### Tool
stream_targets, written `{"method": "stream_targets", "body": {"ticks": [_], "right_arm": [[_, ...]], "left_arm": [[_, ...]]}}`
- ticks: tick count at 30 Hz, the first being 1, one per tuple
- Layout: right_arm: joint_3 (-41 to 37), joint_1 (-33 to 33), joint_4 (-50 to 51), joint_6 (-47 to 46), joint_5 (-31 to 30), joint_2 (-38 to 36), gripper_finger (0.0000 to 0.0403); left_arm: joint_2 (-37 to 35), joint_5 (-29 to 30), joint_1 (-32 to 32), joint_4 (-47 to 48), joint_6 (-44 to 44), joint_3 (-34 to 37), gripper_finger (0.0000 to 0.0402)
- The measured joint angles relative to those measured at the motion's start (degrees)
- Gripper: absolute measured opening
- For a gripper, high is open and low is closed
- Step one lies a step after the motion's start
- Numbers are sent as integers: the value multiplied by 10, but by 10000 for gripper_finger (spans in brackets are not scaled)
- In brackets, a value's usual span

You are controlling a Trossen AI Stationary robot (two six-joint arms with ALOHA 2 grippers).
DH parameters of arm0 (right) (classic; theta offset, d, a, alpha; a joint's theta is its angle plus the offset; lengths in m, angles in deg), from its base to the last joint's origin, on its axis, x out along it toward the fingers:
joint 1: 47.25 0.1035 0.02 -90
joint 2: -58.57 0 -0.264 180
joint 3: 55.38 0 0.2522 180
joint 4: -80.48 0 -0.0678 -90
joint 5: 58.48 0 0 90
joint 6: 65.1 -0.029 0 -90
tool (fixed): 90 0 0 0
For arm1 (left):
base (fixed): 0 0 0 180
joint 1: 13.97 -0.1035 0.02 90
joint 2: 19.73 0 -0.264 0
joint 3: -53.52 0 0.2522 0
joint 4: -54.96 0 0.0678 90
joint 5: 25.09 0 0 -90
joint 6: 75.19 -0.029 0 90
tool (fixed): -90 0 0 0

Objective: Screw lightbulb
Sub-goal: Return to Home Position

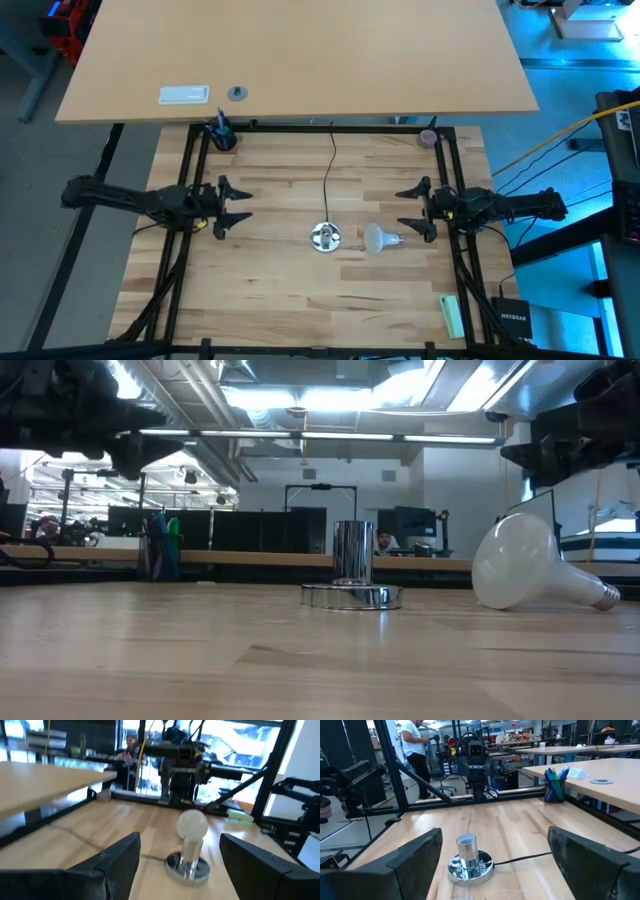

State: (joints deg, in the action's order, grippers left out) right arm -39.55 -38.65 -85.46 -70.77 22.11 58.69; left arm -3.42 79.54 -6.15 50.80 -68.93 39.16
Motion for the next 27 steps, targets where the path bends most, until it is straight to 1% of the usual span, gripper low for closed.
{"method": "stream_targets", "body": {"ticks": [2, 5, 6, 9, 12, 20, 27], "right_arm": [[0, 0, 7, 0, 1, 0, 363], [1, 0, 10, 0, 2, 0, 363], [-1, 0, 4, 1, 2, 0, 363], [-14, 0, -29, -3, 1, 0, 363], [-14, 0, -28, -3, 5, 0, 363], [-15, 0, -25, -3, 16, 0, 363], [-16, 0, -29, -1, 19, 0, 363]], "left_arm": [[-36, 2, -7, 59, 20, 0, 263], [-95, 24, -17, 146, 48, 0, 263], [-112, 28, -20, 149, 46, 0, 263], [-158, 27, -26, 149, 2, 0, 263], [-160, 29, -32, 150, -15, 0, 263], [-160, 29, -35, 148, 10, 0, 263], [-159, 29, -35, 148, 8, 0, 263]]}}
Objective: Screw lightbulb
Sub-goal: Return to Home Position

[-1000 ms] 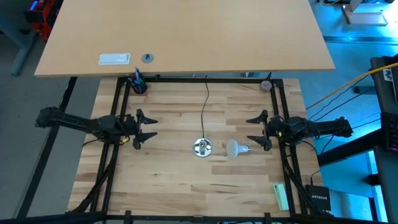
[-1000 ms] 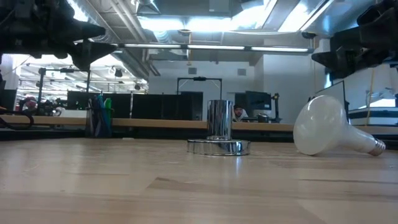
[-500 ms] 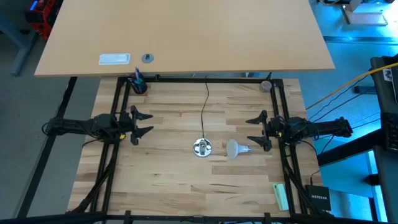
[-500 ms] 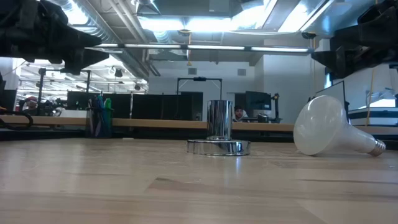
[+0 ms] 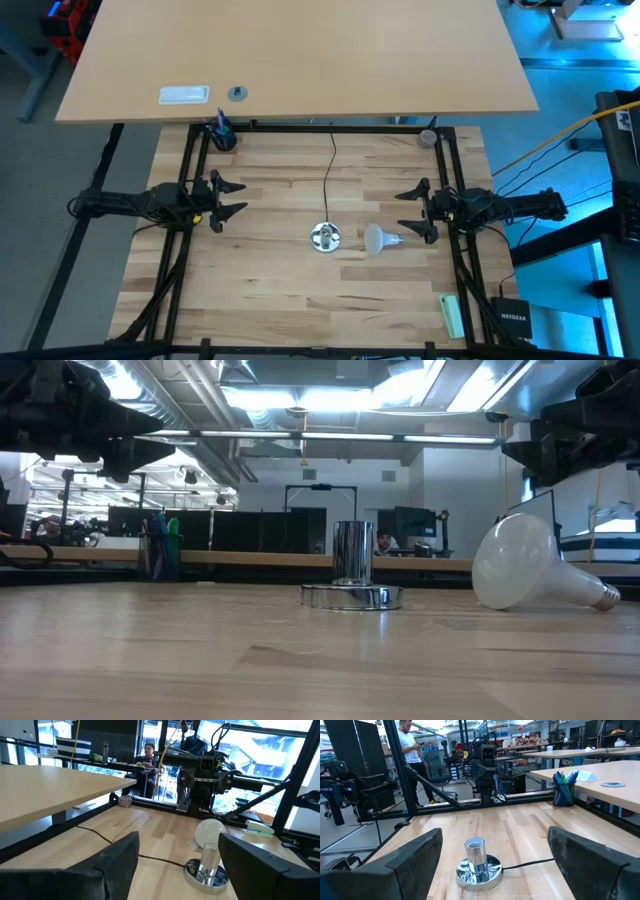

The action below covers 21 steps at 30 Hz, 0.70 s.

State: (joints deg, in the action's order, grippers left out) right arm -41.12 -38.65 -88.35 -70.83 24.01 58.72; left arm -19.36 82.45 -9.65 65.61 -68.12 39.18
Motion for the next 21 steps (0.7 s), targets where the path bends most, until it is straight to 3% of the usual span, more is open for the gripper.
{"method": "stream_targets", "body": {"ticks": [21], "right_arm": [[-1, 0, -2, 1, 0, 0, 363]], "left_arm": [[0, 0, 0, 0, 4, 0, 263]]}}
